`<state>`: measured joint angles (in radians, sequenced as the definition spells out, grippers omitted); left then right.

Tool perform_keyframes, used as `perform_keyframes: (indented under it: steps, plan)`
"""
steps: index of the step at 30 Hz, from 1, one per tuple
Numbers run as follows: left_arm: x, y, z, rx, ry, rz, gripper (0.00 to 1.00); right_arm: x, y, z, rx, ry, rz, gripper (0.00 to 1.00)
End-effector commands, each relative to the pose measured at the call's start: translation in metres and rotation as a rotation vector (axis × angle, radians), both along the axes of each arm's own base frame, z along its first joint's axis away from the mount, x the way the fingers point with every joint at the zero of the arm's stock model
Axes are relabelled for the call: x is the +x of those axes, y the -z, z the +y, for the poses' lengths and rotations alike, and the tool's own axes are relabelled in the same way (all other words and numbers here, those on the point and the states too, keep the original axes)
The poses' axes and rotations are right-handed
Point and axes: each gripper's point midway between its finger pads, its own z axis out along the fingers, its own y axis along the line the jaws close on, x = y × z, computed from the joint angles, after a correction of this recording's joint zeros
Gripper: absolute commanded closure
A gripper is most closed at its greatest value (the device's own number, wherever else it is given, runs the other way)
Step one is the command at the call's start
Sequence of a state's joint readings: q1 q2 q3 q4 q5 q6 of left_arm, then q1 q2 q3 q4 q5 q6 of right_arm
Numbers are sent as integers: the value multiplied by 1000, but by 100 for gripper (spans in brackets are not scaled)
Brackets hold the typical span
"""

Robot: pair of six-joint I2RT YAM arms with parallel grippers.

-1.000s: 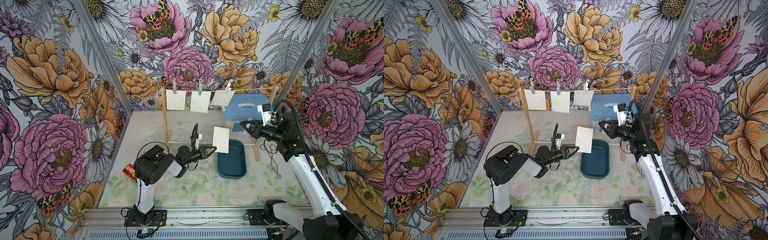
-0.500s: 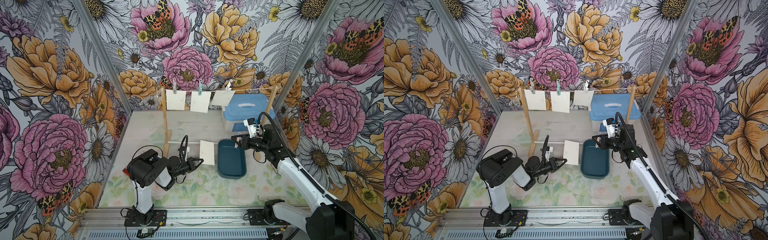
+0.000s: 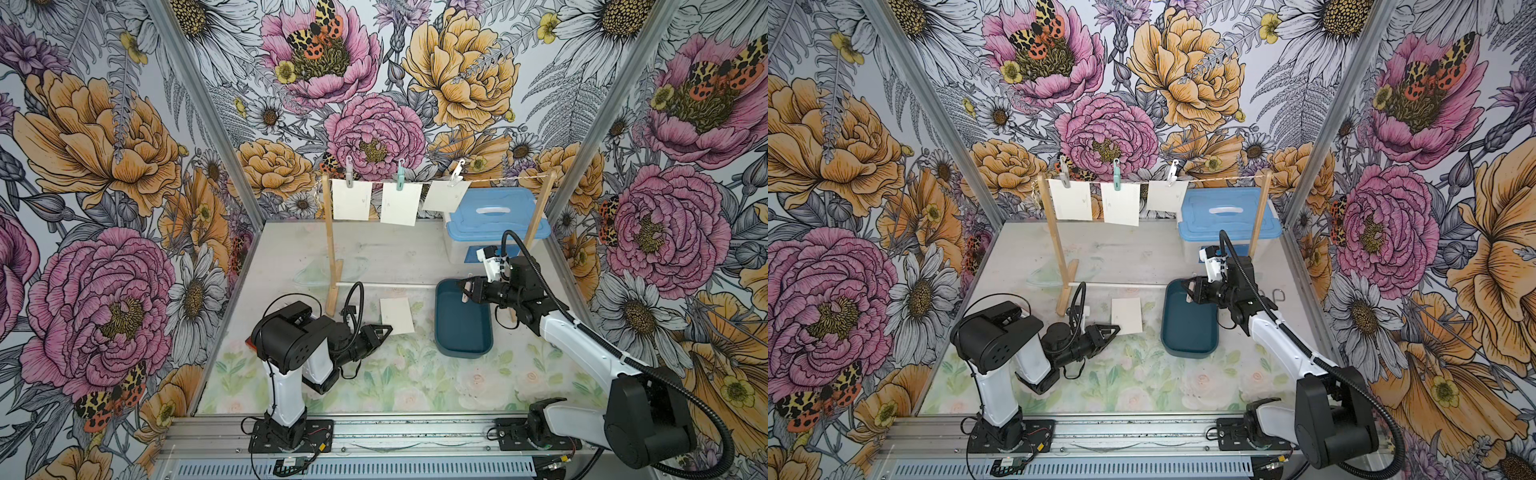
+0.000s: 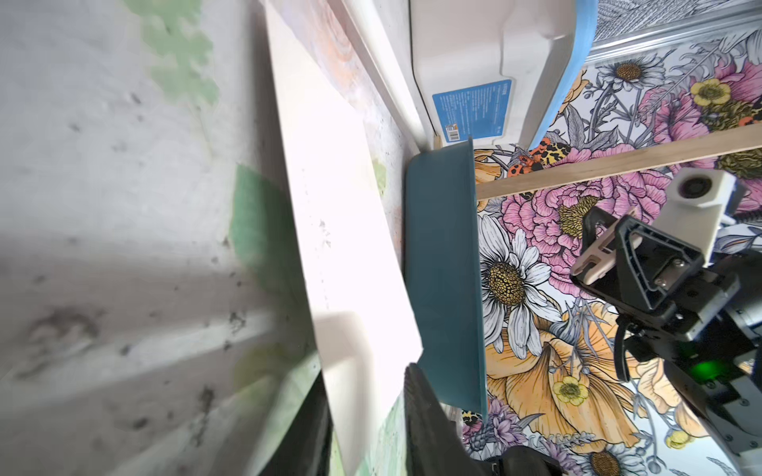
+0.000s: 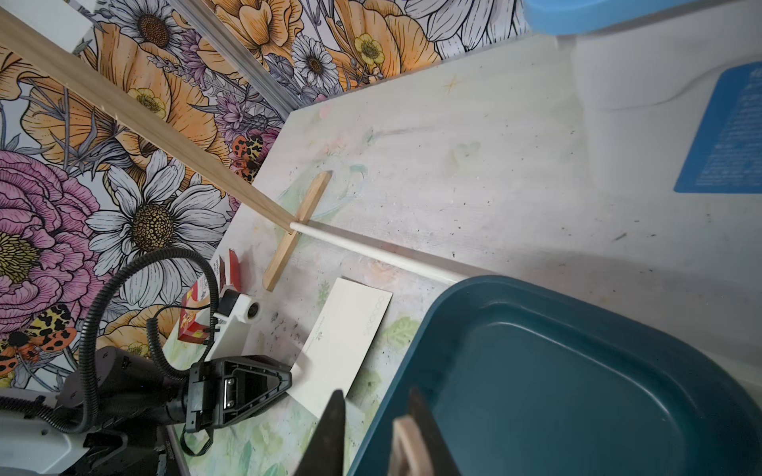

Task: Remove the postcards from the strings
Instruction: Place the postcard at the center of the board, then place the clamp in the storage box.

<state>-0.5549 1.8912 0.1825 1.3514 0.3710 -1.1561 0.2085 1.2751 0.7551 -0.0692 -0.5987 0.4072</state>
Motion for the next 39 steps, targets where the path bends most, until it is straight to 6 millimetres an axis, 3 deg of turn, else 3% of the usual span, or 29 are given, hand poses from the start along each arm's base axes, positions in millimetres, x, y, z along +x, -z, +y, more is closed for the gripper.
perform_keyframes:
  steps: [1,10,14,16,20,25,30,34,36,38,39]
  plan:
    - [10,-13,4,-13,-46,-69,61,7,10,1,-15,25,-5,84]
    - [7,-15,12,27,-75,-66,51,11,51,3,-75,46,65,82]
    - [3,-12,18,138,-71,-46,41,11,64,7,-88,44,86,82]
    - [2,-15,20,245,-60,-49,41,11,69,7,-102,52,93,82]
    - [2,-39,40,473,-65,-88,36,13,77,5,-126,71,108,80]
    - [-2,-53,60,535,-82,-94,31,13,92,8,-186,82,130,77]
    - [-7,-52,65,582,-89,-97,30,12,104,11,-218,83,150,77]
    - [-8,-64,59,617,-74,-145,27,11,113,10,-246,98,163,71]
    - [-7,-73,54,631,-64,-180,20,11,115,8,-259,108,164,65]
    - [-5,-82,50,636,-64,-218,1,10,114,9,-261,107,164,58]
    - [-5,-87,50,638,-65,-234,1,10,113,8,-261,110,161,55]
